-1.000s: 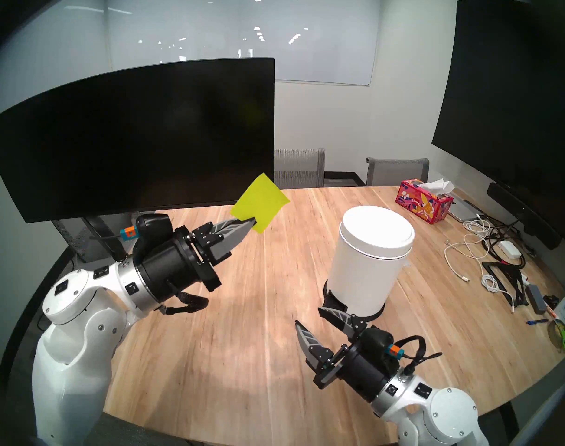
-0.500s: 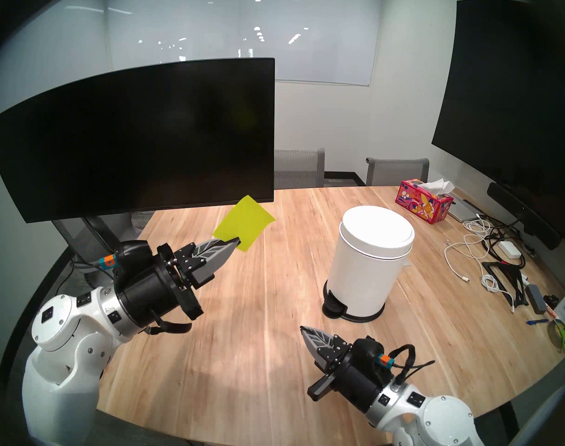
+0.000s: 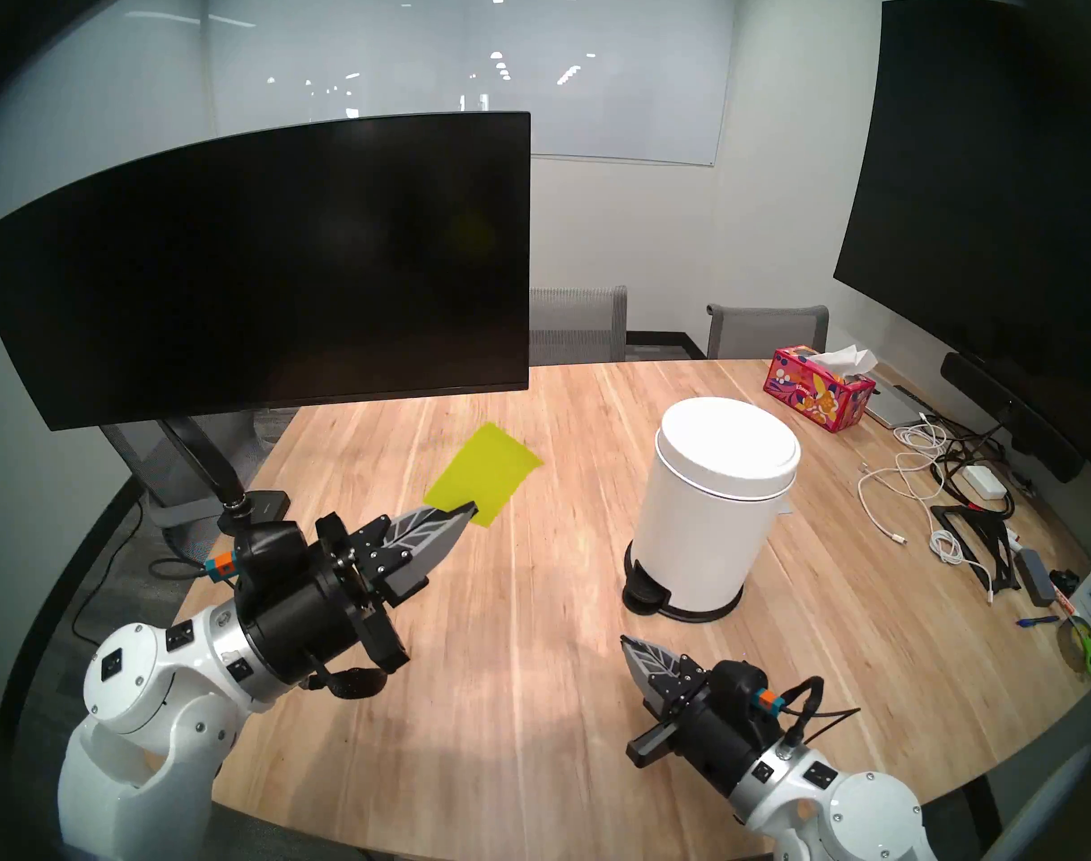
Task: Peel the sticky note off the monitor, open the trash can lid and drop the sticker into the trash can
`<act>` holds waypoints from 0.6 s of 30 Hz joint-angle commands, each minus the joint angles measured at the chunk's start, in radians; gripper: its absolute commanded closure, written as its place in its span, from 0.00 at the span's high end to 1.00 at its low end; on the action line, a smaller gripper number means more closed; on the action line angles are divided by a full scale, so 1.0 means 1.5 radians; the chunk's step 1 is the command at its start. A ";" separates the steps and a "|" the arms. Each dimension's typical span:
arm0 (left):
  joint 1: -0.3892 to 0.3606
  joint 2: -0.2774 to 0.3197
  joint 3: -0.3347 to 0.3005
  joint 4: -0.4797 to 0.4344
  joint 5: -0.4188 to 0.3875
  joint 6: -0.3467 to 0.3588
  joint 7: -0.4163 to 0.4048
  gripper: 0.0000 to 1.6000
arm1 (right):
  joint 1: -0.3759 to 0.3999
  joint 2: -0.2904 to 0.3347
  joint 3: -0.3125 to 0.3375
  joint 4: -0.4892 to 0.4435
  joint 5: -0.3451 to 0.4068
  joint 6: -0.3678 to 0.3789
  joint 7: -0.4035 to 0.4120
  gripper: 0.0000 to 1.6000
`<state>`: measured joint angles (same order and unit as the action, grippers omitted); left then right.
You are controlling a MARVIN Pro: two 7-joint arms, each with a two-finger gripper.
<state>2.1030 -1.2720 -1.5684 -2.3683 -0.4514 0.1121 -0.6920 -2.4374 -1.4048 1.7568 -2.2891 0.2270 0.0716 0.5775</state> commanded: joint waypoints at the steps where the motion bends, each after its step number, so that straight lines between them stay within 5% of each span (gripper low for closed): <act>1: -0.036 -0.013 0.017 0.005 0.012 -0.008 0.013 0.00 | 0.012 0.002 -0.003 0.000 0.030 0.005 0.020 0.00; 18: -0.126 -0.015 0.062 0.047 0.020 0.042 0.031 0.00 | 0.107 0.006 0.000 0.068 0.017 0.037 0.002 0.00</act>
<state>1.9839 -1.2875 -1.4964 -2.3011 -0.4153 0.1517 -0.6449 -2.3655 -1.3891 1.7489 -2.2045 0.2509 0.1250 0.6085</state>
